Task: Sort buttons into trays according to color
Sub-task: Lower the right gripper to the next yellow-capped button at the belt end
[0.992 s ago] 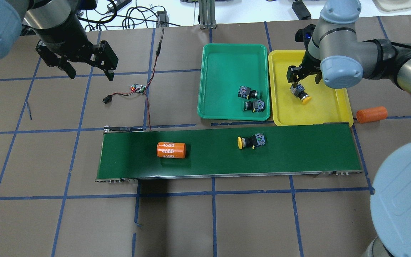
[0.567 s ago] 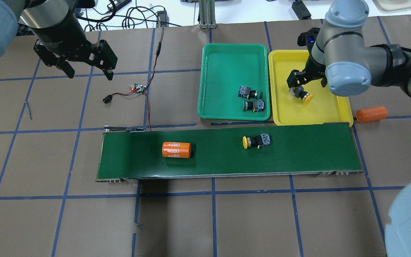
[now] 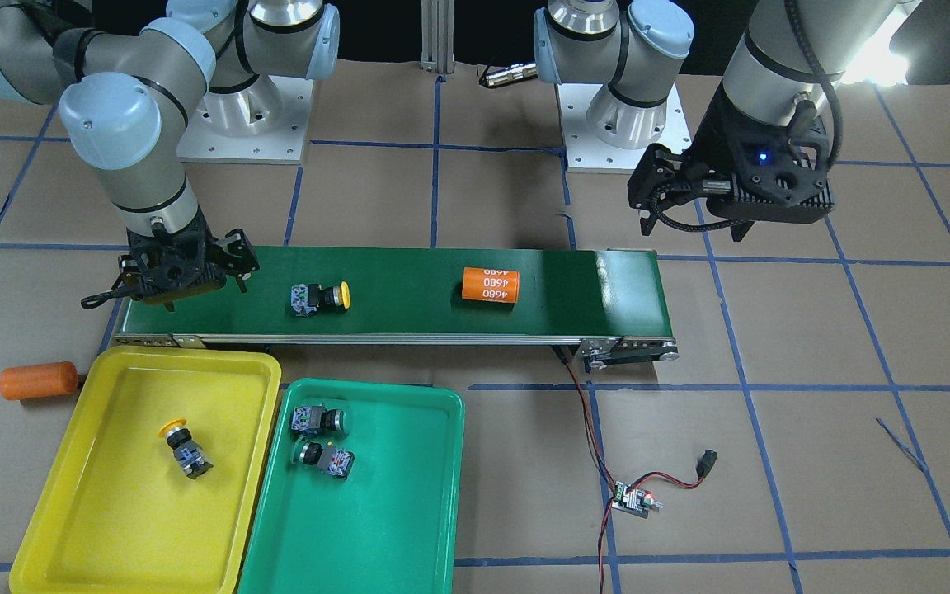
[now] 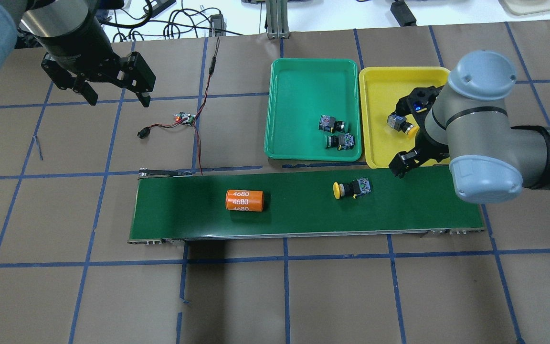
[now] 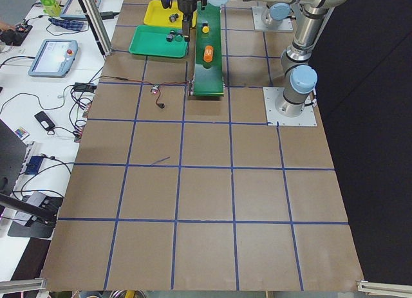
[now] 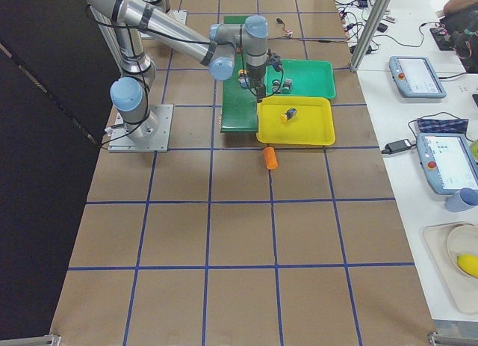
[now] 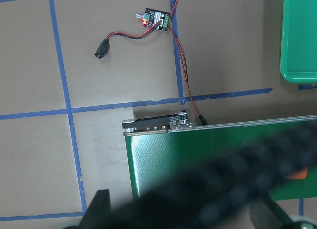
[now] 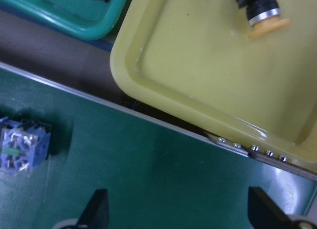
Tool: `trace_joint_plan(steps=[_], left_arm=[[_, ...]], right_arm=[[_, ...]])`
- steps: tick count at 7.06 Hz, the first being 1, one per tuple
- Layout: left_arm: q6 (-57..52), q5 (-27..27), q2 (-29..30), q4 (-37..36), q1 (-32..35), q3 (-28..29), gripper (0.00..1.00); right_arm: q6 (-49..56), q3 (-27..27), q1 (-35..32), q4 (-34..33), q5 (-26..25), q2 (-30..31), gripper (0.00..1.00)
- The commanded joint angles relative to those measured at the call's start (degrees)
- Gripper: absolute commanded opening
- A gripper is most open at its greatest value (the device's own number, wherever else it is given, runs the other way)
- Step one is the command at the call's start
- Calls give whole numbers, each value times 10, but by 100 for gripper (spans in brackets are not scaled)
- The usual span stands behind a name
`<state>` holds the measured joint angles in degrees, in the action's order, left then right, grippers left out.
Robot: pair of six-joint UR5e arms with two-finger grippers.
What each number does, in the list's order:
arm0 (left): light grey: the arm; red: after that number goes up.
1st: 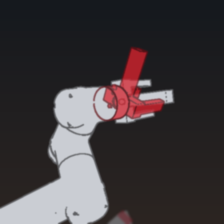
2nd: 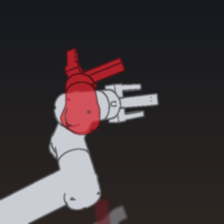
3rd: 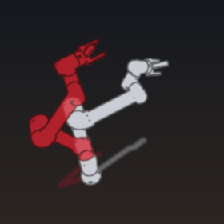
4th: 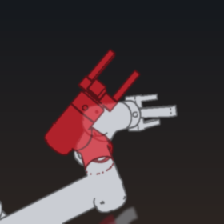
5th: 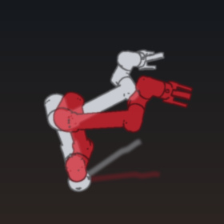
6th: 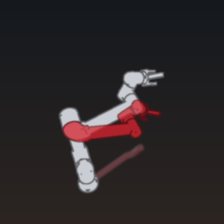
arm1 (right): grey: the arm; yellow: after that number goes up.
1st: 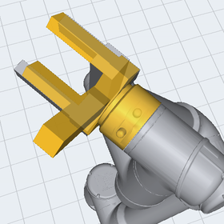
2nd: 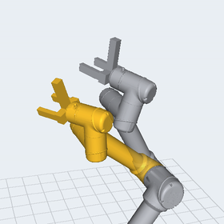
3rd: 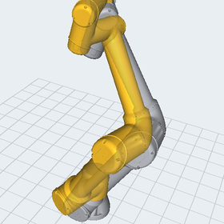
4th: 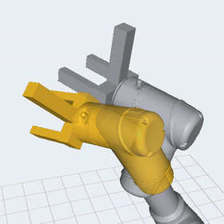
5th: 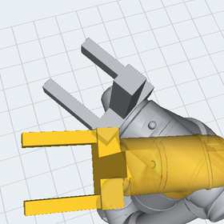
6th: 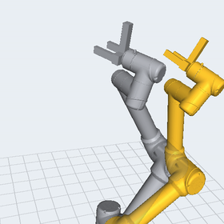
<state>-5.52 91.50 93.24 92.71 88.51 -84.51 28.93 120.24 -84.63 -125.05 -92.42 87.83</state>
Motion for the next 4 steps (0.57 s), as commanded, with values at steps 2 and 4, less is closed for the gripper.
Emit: trace_joint_plan(steps=[2, 4], left_arm=[[4, -1, -6, 33, 0, 0, 100], [4, -3, -7, 43, -5, 0, 100]], right_arm=[[72, 21, -20, 2, 1, 11, 100], [112, 21, -48, -5, 1, 11, 100]])
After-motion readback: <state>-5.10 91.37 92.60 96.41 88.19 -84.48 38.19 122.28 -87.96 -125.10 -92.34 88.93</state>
